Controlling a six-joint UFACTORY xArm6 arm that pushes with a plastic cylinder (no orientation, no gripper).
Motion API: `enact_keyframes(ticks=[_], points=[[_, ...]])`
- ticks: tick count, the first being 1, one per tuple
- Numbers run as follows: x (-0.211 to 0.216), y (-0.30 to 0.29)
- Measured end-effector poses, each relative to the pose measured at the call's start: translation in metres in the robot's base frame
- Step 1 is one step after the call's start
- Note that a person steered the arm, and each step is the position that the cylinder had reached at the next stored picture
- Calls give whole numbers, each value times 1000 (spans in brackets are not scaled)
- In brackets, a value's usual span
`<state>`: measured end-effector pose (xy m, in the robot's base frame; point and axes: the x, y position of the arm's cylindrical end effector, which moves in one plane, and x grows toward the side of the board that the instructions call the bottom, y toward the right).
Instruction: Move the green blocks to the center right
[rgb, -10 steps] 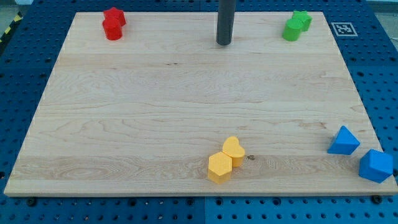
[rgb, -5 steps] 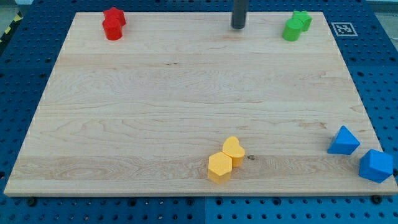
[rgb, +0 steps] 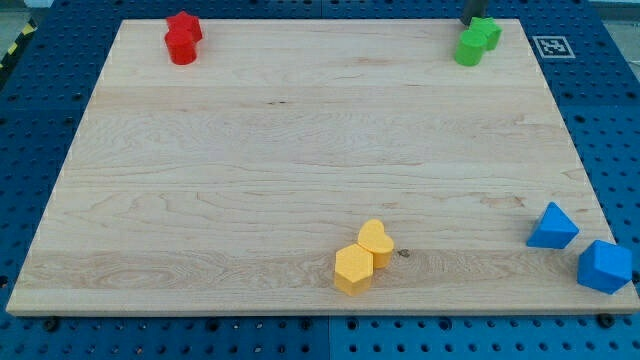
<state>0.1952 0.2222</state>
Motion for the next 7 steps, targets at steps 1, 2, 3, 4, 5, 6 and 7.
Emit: enact_keyframes(ticks=[1,2,3,4,5,6,7], points=[[10,0],[28,5],[43,27],[58,27],[69,10],[92,10],[106,10]])
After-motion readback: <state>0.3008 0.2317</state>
